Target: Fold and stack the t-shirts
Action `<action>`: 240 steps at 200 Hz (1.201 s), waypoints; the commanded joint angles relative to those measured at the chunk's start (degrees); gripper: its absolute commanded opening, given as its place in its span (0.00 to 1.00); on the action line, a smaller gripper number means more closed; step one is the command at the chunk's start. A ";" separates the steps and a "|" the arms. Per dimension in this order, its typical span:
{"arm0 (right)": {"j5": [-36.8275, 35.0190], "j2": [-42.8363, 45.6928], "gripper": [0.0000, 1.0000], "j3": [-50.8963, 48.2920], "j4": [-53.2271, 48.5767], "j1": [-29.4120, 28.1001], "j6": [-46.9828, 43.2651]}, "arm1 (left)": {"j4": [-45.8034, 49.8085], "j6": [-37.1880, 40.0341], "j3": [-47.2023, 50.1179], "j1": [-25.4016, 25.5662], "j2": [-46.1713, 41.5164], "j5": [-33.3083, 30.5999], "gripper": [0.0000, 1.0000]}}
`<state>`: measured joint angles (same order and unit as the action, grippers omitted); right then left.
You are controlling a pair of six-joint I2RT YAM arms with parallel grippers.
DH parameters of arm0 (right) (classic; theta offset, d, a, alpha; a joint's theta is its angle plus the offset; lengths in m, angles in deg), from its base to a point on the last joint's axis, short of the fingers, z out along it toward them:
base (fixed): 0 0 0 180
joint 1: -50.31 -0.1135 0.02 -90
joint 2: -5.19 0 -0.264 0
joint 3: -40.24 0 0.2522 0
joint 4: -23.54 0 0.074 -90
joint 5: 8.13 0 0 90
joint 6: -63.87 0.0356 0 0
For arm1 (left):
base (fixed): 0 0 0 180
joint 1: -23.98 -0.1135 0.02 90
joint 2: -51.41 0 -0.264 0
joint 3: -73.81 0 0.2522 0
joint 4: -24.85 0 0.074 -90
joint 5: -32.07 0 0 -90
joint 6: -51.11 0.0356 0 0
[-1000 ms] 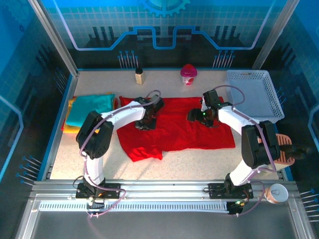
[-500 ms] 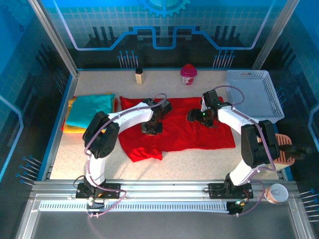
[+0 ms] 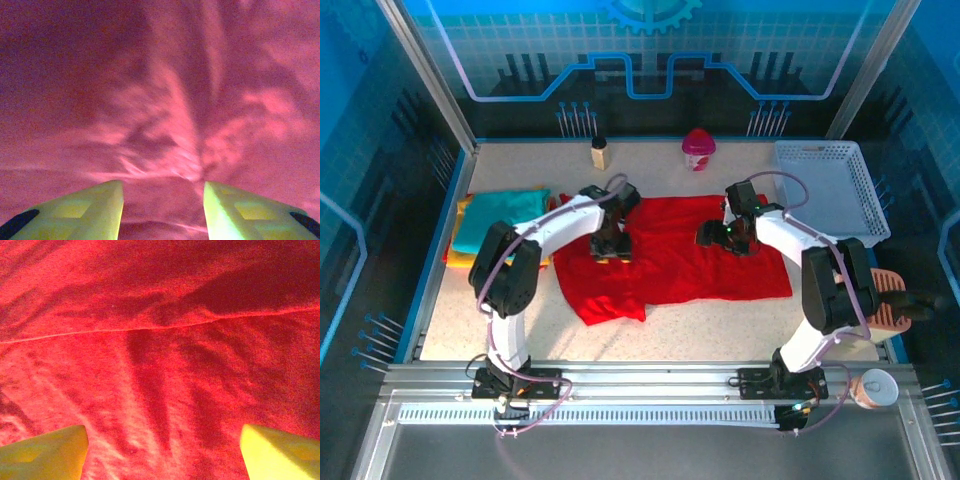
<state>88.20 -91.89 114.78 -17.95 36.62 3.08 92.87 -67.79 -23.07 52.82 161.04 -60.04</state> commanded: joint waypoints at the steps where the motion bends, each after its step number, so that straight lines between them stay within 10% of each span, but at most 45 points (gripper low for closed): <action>1: -1.89 -3.27 0.80 1.56 -2.76 -1.79 -1.00 | -1.29 4.74 -0.30 -4.75 0.27 -1.15 0.46; 130: -6.89 -9.64 0.81 9.33 -4.52 -4.98 4.02 | 5.51 10.75 -24.43 -14.51 23.23 1.98 0.42; 174: -6.38 -2.04 0.87 5.90 -4.36 -5.90 0.52 | 3.84 9.83 -18.01 -13.01 9.98 4.80 0.43; 240: -0.83 8.66 1.00 -2.77 0.89 -9.61 -0.56 | -5.87 1.21 19.51 -9.07 -20.71 9.19 0.46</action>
<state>85.57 -85.75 114.91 -18.34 30.02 3.58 89.14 -61.39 -16.25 42.98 146.61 -52.45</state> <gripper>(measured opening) 0.995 0.460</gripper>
